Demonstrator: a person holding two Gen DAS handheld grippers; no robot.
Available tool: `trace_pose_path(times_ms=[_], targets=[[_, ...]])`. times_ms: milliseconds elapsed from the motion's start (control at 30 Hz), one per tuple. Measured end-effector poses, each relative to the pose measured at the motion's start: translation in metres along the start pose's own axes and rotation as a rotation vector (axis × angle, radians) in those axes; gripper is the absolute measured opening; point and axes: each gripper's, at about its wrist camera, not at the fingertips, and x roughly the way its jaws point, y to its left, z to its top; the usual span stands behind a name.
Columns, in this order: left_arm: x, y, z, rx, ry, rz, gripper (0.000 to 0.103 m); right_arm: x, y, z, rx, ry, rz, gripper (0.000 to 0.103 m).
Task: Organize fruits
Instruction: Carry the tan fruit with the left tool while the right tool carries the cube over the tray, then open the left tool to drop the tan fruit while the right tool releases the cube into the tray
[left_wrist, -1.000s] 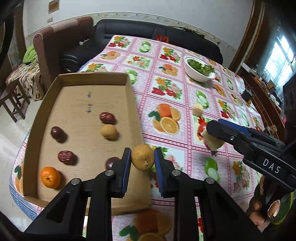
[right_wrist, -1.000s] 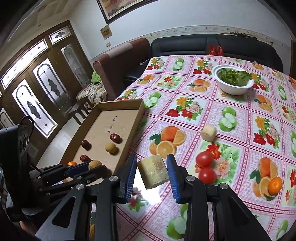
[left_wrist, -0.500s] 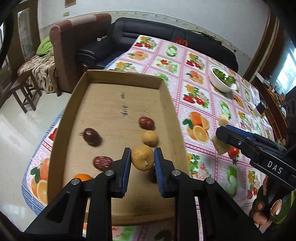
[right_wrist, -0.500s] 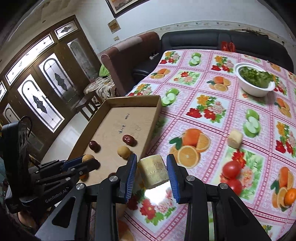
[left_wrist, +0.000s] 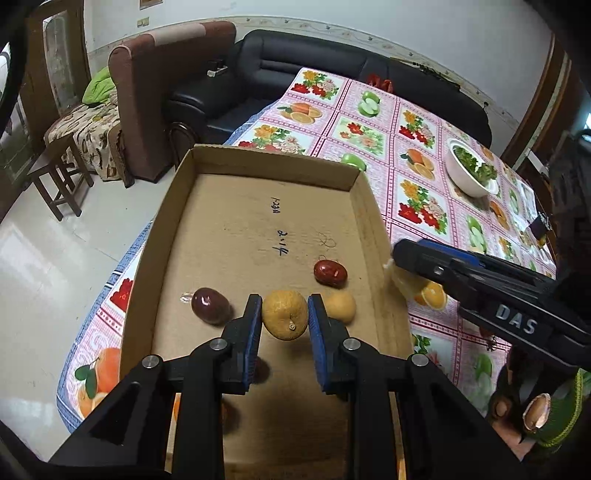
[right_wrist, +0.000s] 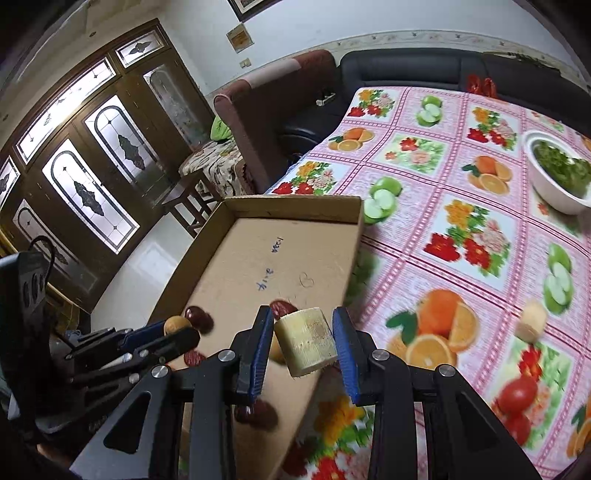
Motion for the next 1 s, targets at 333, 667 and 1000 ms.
trace_pose_path(times_ms=[333, 667, 1000], targets=[[0.026, 0.006, 0.012, -0.02, 0.049, 0.031, 0.022, 0.049, 0.009, 0.027, -0.006, 0.041, 0.005, 0.033], [0.049, 0.007, 0.008, -0.024, 0.114, 0.049, 0.023, 0.088, 0.011, 0.031, -0.027, 0.095, -0.022, 0.034], [0.043, 0.007, 0.006, -0.041, 0.114, 0.06, 0.039, 0.081, 0.002, 0.03, 0.007, 0.096, -0.02, 0.044]])
